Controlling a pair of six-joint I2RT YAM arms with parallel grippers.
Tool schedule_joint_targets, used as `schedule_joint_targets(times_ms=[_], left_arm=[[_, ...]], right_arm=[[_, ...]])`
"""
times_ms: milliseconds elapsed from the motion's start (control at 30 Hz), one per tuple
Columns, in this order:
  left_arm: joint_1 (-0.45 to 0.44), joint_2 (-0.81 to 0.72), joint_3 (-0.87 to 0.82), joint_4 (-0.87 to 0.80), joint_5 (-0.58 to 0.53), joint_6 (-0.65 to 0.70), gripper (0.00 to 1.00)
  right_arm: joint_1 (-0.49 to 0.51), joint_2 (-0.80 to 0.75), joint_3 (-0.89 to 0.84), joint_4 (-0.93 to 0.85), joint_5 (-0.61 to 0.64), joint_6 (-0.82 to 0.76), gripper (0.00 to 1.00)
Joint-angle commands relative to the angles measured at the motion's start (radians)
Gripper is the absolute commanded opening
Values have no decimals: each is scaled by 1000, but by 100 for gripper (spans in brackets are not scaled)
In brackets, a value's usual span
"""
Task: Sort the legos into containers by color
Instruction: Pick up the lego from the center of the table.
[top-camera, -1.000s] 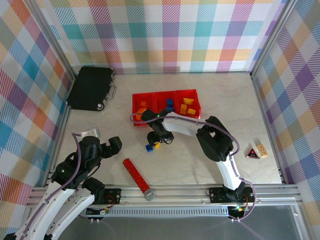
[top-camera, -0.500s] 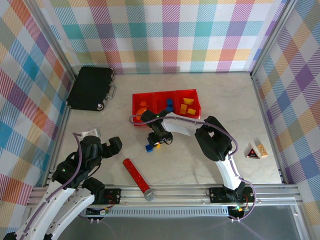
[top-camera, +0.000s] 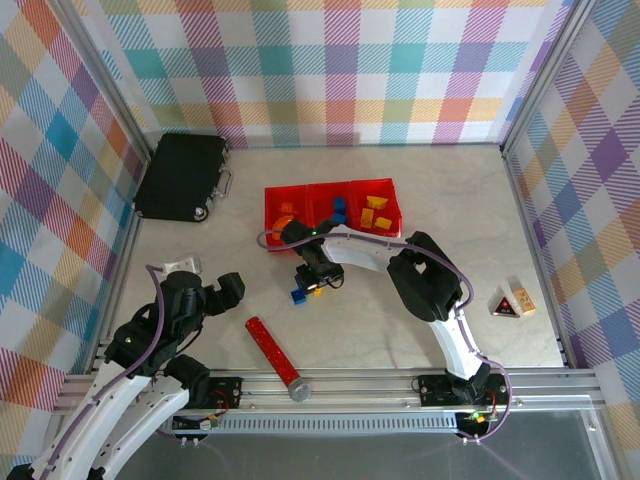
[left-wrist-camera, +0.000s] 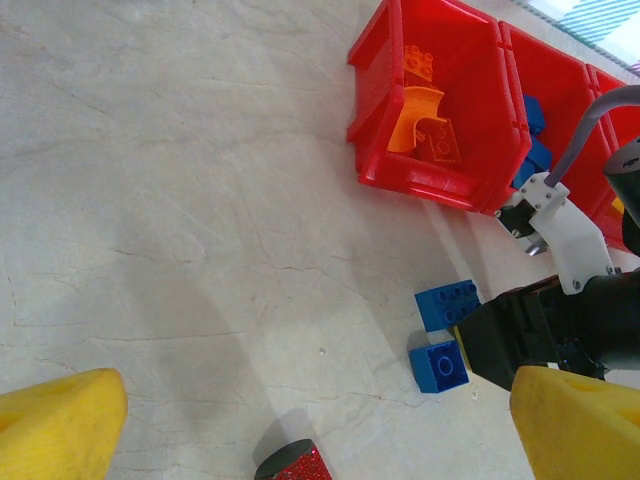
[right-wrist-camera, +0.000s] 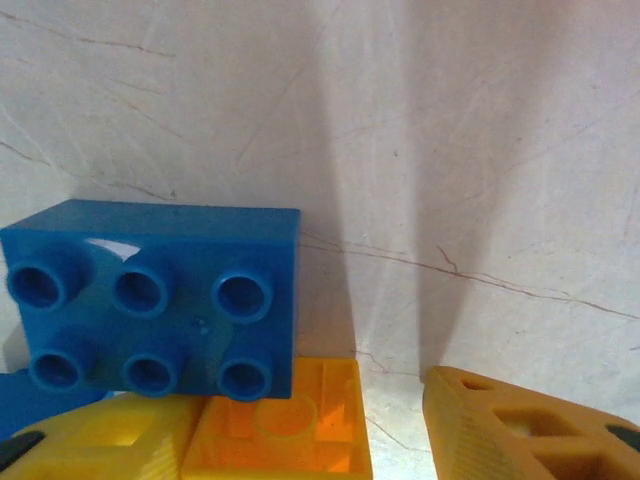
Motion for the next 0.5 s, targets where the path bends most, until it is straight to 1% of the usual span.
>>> schedule_joint_targets(times_ms=[0, 100, 300, 467], left_arm=[[-7, 5, -9, 16, 0, -5, 98], [-7, 5, -9, 14, -3, -6, 98], [-7, 6, -7, 11, -3, -8, 98], [-7, 7, -6, 11, -4, -7, 98]], right_arm=[[3, 20, 20, -5, 3, -11, 54], [3, 13, 16, -2, -11, -26, 49], [3, -9, 9, -8, -8, -36, 42], [1, -58, -1, -21, 18, -48, 37]])
